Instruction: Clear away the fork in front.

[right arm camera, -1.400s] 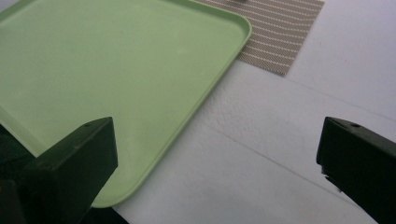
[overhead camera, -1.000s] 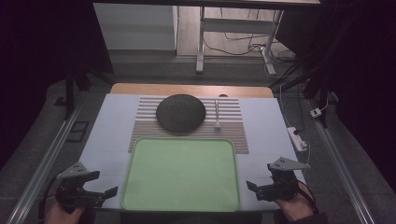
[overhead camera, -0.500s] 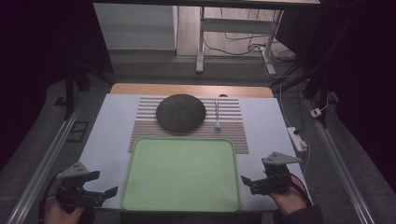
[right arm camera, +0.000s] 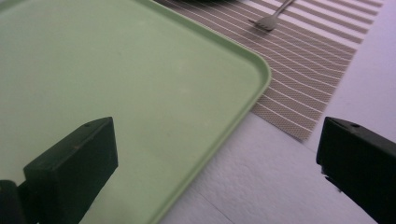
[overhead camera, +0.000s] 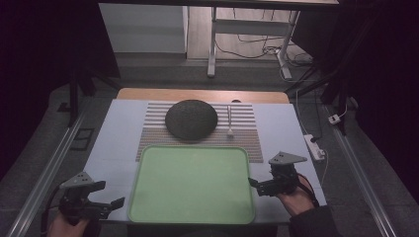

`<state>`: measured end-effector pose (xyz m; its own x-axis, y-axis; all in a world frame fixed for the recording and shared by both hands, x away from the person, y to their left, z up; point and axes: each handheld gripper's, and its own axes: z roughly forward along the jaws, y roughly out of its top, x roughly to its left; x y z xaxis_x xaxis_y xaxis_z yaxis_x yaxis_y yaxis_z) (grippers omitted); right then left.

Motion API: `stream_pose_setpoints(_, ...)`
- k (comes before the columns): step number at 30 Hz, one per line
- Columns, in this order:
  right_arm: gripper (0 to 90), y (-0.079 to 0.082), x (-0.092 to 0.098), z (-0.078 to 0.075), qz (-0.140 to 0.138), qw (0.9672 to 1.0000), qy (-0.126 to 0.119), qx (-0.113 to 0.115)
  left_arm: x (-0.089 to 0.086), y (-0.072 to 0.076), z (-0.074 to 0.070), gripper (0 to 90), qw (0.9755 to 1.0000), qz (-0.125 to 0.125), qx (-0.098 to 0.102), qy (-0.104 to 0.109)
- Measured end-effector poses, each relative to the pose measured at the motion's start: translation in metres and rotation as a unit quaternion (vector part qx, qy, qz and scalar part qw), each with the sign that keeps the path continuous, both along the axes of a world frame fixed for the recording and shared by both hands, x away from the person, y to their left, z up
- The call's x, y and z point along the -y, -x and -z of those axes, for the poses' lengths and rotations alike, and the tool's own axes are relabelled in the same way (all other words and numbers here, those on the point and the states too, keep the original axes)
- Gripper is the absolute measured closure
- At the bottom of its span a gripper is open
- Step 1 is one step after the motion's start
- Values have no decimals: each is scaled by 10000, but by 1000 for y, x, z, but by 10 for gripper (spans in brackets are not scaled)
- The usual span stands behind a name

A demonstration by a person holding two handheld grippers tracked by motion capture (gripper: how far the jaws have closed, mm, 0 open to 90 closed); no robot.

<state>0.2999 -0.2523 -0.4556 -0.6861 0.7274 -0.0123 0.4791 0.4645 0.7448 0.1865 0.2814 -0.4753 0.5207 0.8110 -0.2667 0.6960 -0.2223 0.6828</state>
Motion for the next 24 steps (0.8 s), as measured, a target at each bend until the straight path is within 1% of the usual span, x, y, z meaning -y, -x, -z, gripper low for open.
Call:
stream_pose_setpoints(2, 0, -2, -1, 0, 3, 10000, -26, -28, 0, 0, 0, 22, 10000, -2, -1, 1)
stream_pose_setpoints(3, 0, -3, -3, 1, 5, 10000, -27, -8, 0, 0, 0, 22, 10000, 0, 1, 2)
stream_pose_setpoints(5, 0, -9, -6, 1, -6, 10000, 52, 40, 0, 0, 0, 22, 10000, 1, 1, -1)
stream_pose_setpoints(7, 0, -11, -7, 2, 1, 10000, 35, 37, 0, 0, 0, 22, 10000, 0, 0, -2)
stream_pose_setpoints(8, 0, -16, -9, 3, 13, 10000, 27, 24, 0, 0, 0, 22, 10000, -3, -1, 3)
stream_pose_setpoints(10, 0, -19, -10, 3, 7, 10000, 38, 48, 0, 0, 0, 22, 10000, -2, -5, 8)
stream_pose_setpoints(11, 0, -24, -12, 4, 4, 10000, 25, 57, 0, 0, 0, 22, 10000, -4, -6, 10)
stream_pose_setpoints(13, 0, -27, -13, 4, 23, 10000, 28, 43, 0, 0, 0, 22, 10000, 1, -8, 13)
stream_pose_setpoints(14, 0, -33, -15, 5, 56, 10000, 63, 30, 0, 0, 0, 22, 10000, 0, -8, 13)
stream_pose_setpoints(16, 0, -39, -18, 5, 55, 9999, 84, 52, 0, 0, 0, 22, 10000, 2, -7, 14)
stream_pose_setpoints(20, 0, -51, -23, 6, 74, 9999, 98, -41, 0, 0, 0, 21, 10000, 2, -9, 18)
stream_pose_setpoints(21, 0, -51, -23, 6, 74, 9999, 98, -41, 0, 0, 0, 21, 10000, 4, -10, 17)
stream_pose_setpoints(22, 0, -56, -26, 7, 72, 9998, 161, -64, 0, 0, 0, 22, 10000, 4, -11, 19)
stream_pose_setpoints(24, 0, -63, -29, 8, 78, 9995, 317, -29, 0, 0, 0, 22, 10000, 5, -12, 16)
